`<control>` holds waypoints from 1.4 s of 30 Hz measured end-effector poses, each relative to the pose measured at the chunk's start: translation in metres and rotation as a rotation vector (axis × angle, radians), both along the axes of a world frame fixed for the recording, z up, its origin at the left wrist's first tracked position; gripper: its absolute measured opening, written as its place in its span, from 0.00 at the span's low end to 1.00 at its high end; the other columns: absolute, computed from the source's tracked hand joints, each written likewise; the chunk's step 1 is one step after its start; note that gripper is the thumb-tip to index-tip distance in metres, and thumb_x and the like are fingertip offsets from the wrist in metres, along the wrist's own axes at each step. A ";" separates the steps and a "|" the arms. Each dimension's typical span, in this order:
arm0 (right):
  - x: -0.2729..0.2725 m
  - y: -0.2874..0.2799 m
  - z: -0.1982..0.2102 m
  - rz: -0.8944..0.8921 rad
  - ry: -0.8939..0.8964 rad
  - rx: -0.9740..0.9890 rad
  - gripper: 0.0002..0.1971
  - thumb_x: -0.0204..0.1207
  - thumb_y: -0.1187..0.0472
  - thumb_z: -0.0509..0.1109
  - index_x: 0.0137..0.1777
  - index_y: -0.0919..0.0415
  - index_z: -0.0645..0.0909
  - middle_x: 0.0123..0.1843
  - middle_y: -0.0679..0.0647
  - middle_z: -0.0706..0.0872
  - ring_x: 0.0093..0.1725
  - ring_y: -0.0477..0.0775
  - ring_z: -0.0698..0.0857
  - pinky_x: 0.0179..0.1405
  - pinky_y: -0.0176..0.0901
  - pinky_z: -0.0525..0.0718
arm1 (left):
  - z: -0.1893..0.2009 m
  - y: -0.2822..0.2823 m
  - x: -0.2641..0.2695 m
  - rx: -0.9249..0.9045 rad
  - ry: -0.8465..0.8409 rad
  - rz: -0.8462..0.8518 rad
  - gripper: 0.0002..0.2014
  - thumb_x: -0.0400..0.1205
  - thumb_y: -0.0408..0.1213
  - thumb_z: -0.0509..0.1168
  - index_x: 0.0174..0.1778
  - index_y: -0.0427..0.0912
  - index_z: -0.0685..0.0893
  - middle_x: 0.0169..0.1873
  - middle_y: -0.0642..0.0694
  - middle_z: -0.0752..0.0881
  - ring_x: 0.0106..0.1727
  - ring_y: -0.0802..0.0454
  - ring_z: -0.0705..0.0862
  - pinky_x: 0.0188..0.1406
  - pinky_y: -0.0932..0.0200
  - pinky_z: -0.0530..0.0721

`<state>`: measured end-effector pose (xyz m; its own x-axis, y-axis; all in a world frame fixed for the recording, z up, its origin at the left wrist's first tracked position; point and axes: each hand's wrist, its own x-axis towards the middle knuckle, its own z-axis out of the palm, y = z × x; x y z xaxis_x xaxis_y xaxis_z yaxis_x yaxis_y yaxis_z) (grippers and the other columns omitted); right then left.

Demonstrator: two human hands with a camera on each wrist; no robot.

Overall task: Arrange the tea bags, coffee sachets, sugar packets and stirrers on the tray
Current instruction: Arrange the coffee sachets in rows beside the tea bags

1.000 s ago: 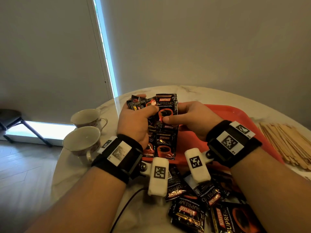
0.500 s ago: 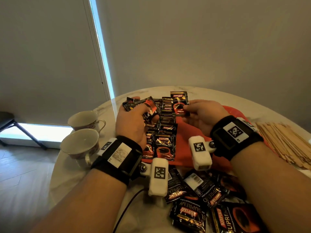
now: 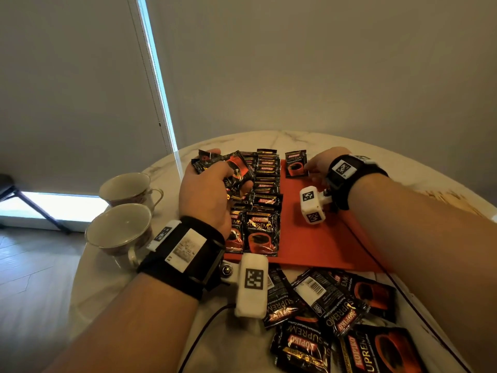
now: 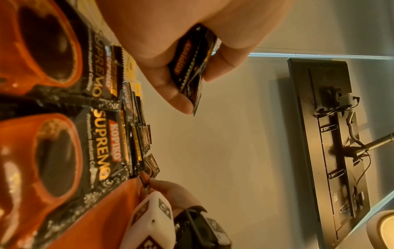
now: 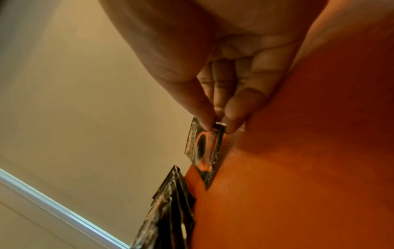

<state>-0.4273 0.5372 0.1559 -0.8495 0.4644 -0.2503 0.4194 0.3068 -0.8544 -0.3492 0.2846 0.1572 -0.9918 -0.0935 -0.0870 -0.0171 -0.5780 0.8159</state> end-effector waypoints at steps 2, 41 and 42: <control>0.000 -0.003 0.004 0.018 -0.003 0.002 0.08 0.74 0.63 0.79 0.45 0.55 0.82 0.50 0.54 0.87 0.48 0.52 0.88 0.50 0.46 0.91 | 0.000 0.000 0.000 -0.006 -0.001 -0.002 0.17 0.82 0.19 0.63 0.64 0.40 0.84 0.51 0.36 0.90 0.35 0.45 0.94 0.43 0.43 0.94; 0.073 -0.077 0.025 0.489 0.204 -0.303 0.07 0.74 0.64 0.80 0.41 0.56 0.84 0.29 0.48 0.83 0.28 0.45 0.79 0.30 0.39 0.75 | -0.008 0.002 -0.001 -0.133 0.088 -0.079 0.22 0.79 0.20 0.74 0.65 0.42 0.83 0.53 0.36 0.93 0.46 0.41 0.95 0.39 0.48 0.92; 0.073 -0.076 0.025 0.504 0.190 -0.315 0.07 0.74 0.64 0.80 0.40 0.55 0.84 0.30 0.49 0.83 0.29 0.46 0.78 0.30 0.39 0.75 | -0.008 0.002 -0.001 -0.123 0.088 -0.058 0.21 0.79 0.22 0.75 0.65 0.41 0.83 0.53 0.37 0.93 0.47 0.40 0.95 0.42 0.44 0.93</control>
<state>-0.3541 0.4614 0.1809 -0.9881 -0.0764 -0.1333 0.1210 0.1482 -0.9815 -0.3504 0.2862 0.1492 -0.9991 -0.0406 0.0093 0.0274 -0.4734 0.8804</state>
